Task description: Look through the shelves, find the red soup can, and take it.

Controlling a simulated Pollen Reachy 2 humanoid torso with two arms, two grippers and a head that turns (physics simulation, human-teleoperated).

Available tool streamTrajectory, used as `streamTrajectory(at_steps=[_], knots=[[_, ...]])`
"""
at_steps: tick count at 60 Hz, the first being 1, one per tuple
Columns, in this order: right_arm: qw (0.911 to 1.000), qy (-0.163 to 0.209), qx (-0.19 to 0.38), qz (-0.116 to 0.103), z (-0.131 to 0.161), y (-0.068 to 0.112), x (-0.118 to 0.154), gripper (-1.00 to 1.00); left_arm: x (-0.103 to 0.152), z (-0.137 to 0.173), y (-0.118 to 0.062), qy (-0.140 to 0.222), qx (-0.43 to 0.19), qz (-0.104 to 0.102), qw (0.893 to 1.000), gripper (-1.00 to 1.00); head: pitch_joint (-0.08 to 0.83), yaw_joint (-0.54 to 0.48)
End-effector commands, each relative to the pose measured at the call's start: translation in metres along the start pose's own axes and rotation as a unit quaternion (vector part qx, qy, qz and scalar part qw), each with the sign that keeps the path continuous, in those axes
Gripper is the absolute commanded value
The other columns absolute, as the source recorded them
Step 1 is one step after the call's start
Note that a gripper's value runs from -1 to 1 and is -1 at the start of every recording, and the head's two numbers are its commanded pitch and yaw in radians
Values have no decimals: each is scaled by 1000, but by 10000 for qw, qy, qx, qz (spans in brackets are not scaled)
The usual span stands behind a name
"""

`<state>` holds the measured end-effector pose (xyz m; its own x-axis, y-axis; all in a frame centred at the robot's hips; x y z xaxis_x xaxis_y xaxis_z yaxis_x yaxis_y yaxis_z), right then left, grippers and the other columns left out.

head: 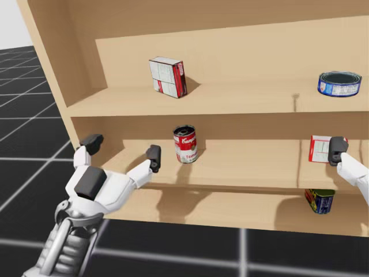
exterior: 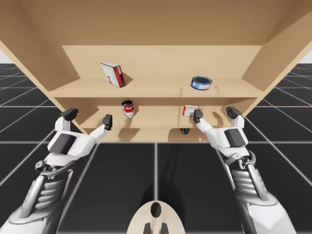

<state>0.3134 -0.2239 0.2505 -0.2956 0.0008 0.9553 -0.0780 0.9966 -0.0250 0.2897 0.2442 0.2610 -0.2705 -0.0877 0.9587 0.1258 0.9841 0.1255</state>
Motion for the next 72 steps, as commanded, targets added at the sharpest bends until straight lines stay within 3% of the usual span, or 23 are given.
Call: streamTrajectory(at_steps=[1,5,16,28,34,40,63,66,67,68,69,70,71,72], knots=[[10000,11,-39,-26,0,1,-1,-1000,17,8,-18,443,-375,314,9978,-1000,377,216],[10000,8,-45,-16,0,1,-1,-1000,21,3,-30,606,-628,598,9944,-1000,379,219],[10000,1,-48,-21,0,0,-1,-1000,12,-28,-53,912,-758,904,9888,-1000,380,228],[10000,-29,-65,-39,-1,-2,-1,-1000,-3,-62,-69,1178,-586,1003,9862,-1000,384,226],[10000,-39,-79,-41,-1,-3,0,-1000,-13,-80,-77,1287,-437,922,9864,-1000,385,228],[9999,-56,-98,-48,-1,-4,0,-1000,-22,-95,-85,1409,-298,974,9848,-1000,387,228],[9999,-90,-127,-60,0,-7,1,-1000,-49,-122,-104,1701,61,1064,9796,-1000,394,229],[9999,-91,-128,-56,0,-7,1,-1000,-50,-122,-106,1690,78,1025,9802,-823,396,230],[9999,-92,-130,-56,-1,-7,1,-1000,-50,-122,-107,1703,70,1032,9799,-275,397,230],[9999,-92,-130,-57,-1,-7,1,-1000,-50,-122,-108,1698,72,1030,9801,-25,397,230],[9999,-91,-127,-60,-1,-7,1,-1000,-50,-122,-109,1689,68,1024,9803,105,397,230],[9999,-89,-128,-63,-1,-8,1,-1000,-50,-122,-110,1672,55,994,9809,726,397,230],[9999,-88,-128,-63,-1,-8,1,-1000,-50,-122,-110,1676,55,994,9808,879,397,230],[9999,-87,-127,-61,-1,-8,1,-1000,-50,-122,-110,1679,53,1000,9807,894,397,230]])
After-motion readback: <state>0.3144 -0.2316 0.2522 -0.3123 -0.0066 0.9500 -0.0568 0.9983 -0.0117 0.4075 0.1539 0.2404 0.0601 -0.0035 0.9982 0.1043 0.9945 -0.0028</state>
